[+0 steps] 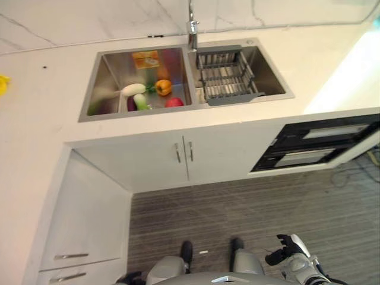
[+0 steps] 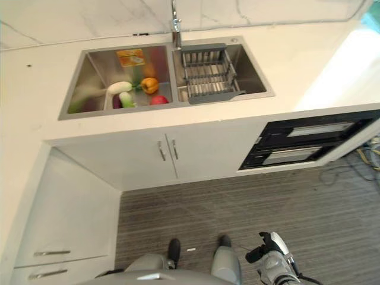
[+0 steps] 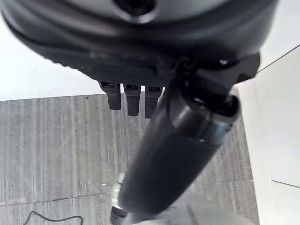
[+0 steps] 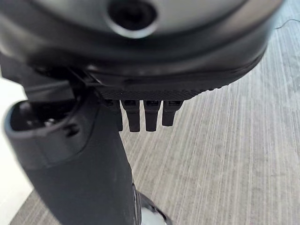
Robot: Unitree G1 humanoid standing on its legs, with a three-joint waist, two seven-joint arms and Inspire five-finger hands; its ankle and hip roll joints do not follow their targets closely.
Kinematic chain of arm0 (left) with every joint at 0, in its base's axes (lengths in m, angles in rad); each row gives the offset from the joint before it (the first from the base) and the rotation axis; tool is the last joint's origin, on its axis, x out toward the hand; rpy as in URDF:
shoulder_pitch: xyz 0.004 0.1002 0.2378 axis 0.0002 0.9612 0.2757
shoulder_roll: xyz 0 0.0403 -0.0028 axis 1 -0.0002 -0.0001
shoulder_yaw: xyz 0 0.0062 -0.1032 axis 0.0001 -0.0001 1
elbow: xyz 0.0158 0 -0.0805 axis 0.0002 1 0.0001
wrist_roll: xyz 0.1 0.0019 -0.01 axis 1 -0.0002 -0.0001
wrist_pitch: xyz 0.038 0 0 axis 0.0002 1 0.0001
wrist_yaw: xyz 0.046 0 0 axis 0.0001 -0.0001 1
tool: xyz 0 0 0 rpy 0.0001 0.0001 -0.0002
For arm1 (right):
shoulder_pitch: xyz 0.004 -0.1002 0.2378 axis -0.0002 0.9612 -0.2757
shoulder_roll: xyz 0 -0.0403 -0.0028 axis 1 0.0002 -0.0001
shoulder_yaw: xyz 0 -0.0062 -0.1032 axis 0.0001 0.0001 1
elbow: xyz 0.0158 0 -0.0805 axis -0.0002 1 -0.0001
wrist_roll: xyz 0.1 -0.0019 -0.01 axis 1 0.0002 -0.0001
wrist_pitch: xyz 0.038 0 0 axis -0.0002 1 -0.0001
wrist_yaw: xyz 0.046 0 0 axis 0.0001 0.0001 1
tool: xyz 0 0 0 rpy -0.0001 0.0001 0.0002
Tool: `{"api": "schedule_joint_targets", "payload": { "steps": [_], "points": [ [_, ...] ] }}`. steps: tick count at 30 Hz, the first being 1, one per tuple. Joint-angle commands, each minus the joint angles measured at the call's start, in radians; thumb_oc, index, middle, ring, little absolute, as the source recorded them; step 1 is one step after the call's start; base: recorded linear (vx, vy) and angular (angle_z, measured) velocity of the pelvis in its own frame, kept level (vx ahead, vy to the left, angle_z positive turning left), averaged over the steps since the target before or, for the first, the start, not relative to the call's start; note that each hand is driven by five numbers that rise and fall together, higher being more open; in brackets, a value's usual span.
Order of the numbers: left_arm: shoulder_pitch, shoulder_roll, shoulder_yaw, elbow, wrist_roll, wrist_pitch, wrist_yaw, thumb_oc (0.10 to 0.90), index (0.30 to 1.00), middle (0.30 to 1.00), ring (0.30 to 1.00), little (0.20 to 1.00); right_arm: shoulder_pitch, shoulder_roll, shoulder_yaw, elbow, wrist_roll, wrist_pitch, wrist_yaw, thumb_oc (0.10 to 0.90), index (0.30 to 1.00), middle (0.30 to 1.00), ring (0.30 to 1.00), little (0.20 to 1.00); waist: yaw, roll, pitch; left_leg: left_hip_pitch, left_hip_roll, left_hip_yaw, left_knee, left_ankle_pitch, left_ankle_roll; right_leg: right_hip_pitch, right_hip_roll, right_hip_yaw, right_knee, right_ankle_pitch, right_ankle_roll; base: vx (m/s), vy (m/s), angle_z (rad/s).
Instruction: Place the dishes in the dishwasher.
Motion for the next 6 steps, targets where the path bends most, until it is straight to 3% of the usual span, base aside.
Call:
{"api": "schedule_joint_targets", "payload": {
  "steps": [1,6],
  "points": [
    [-0.021,-0.019,0.028,0.003,-0.046,-0.025,0.013,0.800,0.900,0.900,0.900,0.900,0.006,-0.042,-0.028,0.031,0.060,-0.006,-0.009,0.800,0.900,0.900,0.900,0.900,0.002,-0.007,-0.045,0.019,0.095,-0.068,0.071,-0.118,-0.088,0.088,0.049,-0.080,-0.114,0.092,-0.035,0.17,-0.240,0.55],
    [-0.029,-0.029,0.036,0.034,-0.043,-0.022,0.017,0.800,0.900,0.900,0.900,0.900,0.030,-0.032,-0.060,0.082,0.123,-0.015,0.003,0.800,0.900,0.900,0.900,0.900,-0.003,-0.012,-0.081,0.046,0.145,-0.091,0.006,-0.077,-0.121,0.152,0.089,-0.124,-0.154,0.068,-0.058,0.11,-0.173,0.23]
  ]
}}
